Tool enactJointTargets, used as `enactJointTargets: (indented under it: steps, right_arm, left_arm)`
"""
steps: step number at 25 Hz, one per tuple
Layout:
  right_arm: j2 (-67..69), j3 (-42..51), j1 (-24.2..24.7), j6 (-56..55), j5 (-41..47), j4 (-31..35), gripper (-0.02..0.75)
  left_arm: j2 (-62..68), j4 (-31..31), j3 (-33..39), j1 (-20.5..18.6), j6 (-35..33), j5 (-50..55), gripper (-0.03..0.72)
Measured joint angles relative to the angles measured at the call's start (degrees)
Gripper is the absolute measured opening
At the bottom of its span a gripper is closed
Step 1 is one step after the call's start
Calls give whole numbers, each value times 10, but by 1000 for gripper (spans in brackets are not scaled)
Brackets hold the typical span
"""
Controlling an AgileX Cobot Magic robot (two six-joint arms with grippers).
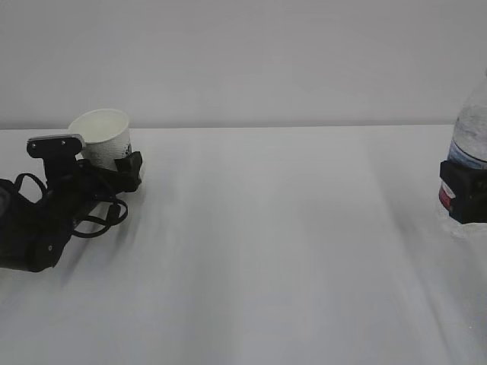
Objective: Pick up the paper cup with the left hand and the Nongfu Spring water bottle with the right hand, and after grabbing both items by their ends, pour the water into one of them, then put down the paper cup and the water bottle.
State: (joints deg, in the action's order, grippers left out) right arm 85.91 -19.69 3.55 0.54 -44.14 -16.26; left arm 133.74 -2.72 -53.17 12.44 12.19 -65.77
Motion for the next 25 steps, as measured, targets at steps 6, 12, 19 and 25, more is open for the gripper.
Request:
enactJointTargets:
  steps: [6,12,19,25]
  right_arm:
    - [0,0,0,1,0,0,440]
    - [0,0,0,1,-1,1,440]
    - [0,0,0,1,-1,1,440]
    - [0,0,0,1,-1,7,440]
  left_arm:
    - [0,-1,0,0,0,0,571]
    - [0,38,0,0,1,0,557]
    - [-10,101,0,0,15,0,553]
    - [-24,162,0,0,47,0,552]
